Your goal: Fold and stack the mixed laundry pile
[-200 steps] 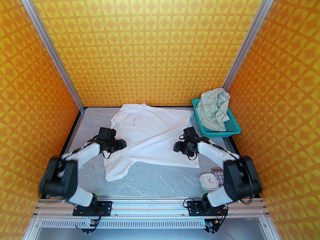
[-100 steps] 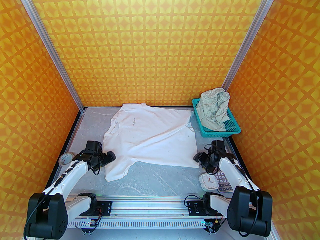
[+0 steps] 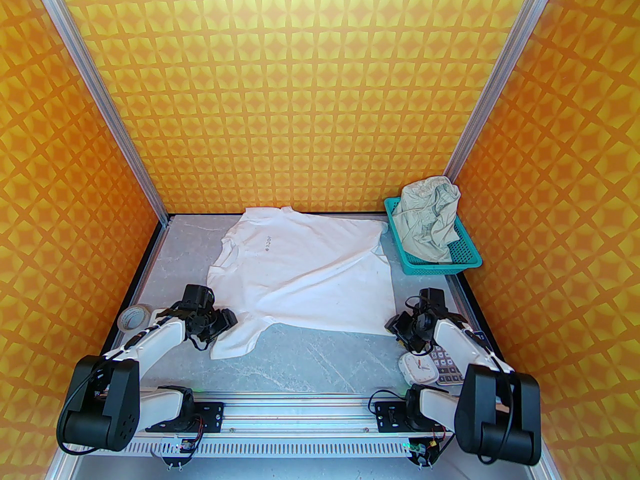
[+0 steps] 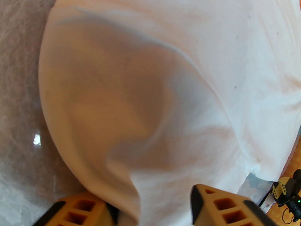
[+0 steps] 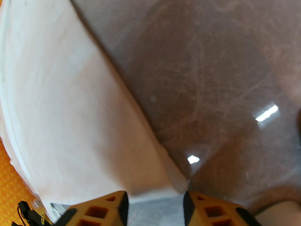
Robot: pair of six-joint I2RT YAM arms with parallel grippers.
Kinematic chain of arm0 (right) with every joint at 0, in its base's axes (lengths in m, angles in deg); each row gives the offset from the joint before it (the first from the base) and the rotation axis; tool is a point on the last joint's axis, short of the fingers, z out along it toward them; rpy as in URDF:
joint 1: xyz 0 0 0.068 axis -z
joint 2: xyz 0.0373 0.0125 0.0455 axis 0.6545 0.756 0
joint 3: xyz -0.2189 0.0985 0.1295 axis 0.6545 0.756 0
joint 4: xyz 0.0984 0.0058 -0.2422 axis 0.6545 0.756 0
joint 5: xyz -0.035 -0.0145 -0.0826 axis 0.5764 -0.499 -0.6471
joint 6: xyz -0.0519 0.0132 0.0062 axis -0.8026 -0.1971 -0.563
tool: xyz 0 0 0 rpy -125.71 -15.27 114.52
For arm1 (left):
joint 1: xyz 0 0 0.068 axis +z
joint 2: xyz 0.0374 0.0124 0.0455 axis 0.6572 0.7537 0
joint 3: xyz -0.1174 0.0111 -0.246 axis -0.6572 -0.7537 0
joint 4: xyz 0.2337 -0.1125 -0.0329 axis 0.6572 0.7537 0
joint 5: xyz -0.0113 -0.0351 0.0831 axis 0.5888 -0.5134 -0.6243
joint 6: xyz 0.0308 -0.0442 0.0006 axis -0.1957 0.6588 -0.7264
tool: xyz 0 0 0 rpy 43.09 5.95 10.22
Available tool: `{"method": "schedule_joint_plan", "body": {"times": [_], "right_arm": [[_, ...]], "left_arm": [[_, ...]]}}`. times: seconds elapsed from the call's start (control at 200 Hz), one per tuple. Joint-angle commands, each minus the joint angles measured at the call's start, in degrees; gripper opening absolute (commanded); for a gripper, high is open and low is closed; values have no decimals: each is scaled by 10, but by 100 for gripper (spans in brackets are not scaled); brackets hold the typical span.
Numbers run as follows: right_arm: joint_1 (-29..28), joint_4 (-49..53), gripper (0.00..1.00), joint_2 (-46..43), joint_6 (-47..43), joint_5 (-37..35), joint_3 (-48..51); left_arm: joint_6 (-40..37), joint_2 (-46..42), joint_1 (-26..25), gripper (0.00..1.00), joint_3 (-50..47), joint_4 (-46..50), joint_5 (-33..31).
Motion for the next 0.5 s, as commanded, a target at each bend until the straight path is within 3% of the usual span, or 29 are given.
{"method": "schedule_joint_plan", "body": {"times": [0.0, 0.11, 0.235, 0.335, 0.495], "right_arm": [[2, -56, 33, 18, 22, 17, 8], [2, -70, 25, 24, 25, 12, 5], [2, -89, 10, 22, 27, 12, -4], [2, -92, 0, 9, 18, 10, -18], [2, -126, 0, -58, 16, 15, -42]], "left_arm": [[19, 2, -3, 42, -11, -41, 18], [23, -16, -3, 24, -12, -49, 19], [27, -56, -3, 0, -9, -58, 19], [23, -111, -3, 0, -2, -66, 19], [-20, -183, -3, 0, 25, -62, 30]]}}
